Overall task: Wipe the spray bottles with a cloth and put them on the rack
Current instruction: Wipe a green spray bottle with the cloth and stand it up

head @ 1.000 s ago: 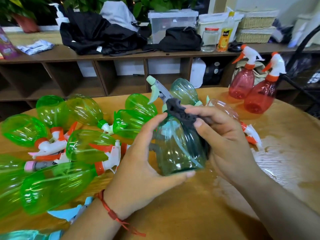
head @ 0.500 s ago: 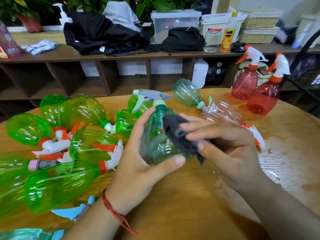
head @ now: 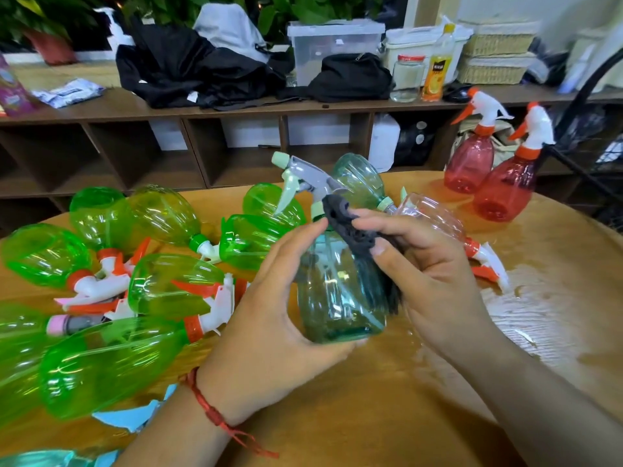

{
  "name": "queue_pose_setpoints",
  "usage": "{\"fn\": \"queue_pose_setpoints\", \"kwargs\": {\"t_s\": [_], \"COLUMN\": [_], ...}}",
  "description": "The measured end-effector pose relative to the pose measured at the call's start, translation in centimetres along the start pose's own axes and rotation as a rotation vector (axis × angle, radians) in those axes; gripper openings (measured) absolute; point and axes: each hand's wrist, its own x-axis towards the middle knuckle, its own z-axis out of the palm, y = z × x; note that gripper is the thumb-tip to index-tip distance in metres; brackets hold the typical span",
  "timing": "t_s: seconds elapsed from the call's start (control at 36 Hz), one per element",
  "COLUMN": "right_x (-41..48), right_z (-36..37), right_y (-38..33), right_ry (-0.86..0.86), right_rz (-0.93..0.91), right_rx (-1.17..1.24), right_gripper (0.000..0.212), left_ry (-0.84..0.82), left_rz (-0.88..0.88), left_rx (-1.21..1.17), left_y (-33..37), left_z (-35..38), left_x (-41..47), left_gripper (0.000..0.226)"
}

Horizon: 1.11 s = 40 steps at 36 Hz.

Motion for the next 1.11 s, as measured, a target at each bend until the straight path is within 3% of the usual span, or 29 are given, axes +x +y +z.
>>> {"fn": "queue_pose_setpoints", "kwargs": {"t_s": [0.19,0.39,0.64,0.75,0.83,0.94,1.11], "right_x": [-0.6,-1.1,-0.4,-0.3,-0.4,-0.2,-0.4], "right_z": [0.2,0.7,0.3,0.3,0.4,0.1,0.1], "right_y": [0.2,-0.4,-0.3,-0.3,-0.2,-0.1,0.0], "right_ry": [-0.084,-0.206,-0.004,0.057,0.064,0.073,-0.001], "right_rz": [-0.114,-0.216,-0.076,-0.002,0.006,0.010,-0.037], "right_rx": [-0.226,-0.236,0.052,0.050,0.044,0.045,-0.051], "right_gripper": [0.024,0.018,0.025,0.031,0.031,0.030,0.028], "left_ry": [0.065,0.115,0.059,0.024,0.001,0.013,0.019], "left_rz": [-0.025,-0.135,-0.095,-0.086,-0.098,-0.073,-0.052], "left_rx": [0.089,-0.421,-0.582,-0.666,-0.605,-0.340,-0.049], "left_y": [-0.8,-1.0,0.3,1.1,1.2,0.6,1.0], "left_z": [1.0,0.1,0.7,1.2,1.5,1.3,0.7], "left_x": [-0.1,0.2,-0.7,-0.9,-0.7,-0.4,-0.6], "left_gripper": [0.122,0.108,0.098,0.103,0.106,0.101,0.116]}}
